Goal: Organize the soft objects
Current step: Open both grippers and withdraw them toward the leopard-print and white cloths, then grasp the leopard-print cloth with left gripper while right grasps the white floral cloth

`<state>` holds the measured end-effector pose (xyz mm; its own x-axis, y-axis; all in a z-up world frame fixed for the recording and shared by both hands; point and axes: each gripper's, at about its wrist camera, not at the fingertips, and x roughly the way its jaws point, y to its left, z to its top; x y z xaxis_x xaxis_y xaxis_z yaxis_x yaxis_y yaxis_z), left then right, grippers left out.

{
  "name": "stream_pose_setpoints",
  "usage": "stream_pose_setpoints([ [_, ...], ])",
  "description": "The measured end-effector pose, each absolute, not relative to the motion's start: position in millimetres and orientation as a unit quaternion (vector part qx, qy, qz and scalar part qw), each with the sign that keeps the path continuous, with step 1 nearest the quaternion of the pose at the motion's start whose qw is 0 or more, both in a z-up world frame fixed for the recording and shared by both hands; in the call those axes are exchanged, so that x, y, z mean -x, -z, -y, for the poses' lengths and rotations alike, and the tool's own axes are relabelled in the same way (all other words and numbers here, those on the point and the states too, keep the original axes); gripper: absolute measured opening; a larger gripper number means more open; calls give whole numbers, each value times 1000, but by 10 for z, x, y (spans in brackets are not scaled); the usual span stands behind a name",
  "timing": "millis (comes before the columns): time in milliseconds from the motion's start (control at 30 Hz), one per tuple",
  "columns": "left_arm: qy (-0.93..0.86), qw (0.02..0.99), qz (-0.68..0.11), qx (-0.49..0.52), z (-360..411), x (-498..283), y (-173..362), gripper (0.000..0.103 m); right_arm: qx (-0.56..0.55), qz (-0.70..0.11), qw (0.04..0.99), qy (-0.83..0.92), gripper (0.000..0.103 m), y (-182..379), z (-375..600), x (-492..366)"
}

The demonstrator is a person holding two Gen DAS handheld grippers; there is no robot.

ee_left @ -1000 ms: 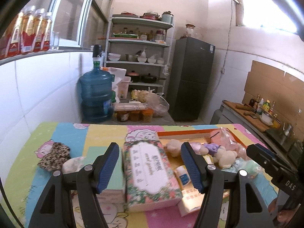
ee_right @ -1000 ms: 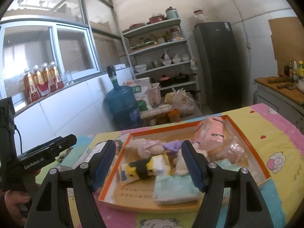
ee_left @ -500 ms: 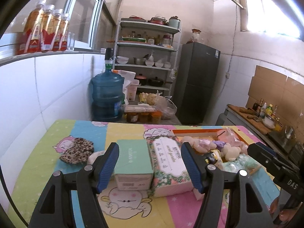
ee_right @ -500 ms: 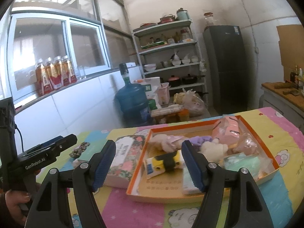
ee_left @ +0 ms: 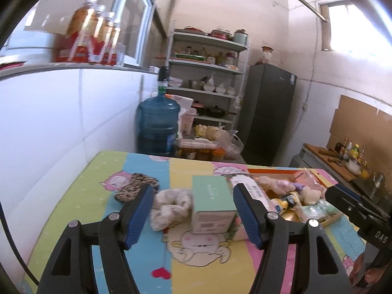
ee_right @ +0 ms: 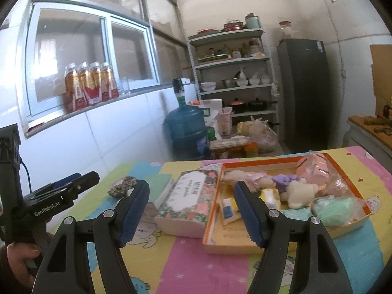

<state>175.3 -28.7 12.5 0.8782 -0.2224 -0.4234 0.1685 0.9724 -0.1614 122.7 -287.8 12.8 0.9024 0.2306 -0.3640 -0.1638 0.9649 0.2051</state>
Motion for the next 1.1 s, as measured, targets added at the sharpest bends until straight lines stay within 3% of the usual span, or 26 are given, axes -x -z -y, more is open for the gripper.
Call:
stream_pose_setpoints([
  [500,35,967,-236,91,-550,-1662,69,67,-52,-217,961,-161,73,-51,2135,-1288],
  [1100,45,968,-243,48,-839,-2113,53,67,-58,-334,911,-234,73,563,1024,-2069],
])
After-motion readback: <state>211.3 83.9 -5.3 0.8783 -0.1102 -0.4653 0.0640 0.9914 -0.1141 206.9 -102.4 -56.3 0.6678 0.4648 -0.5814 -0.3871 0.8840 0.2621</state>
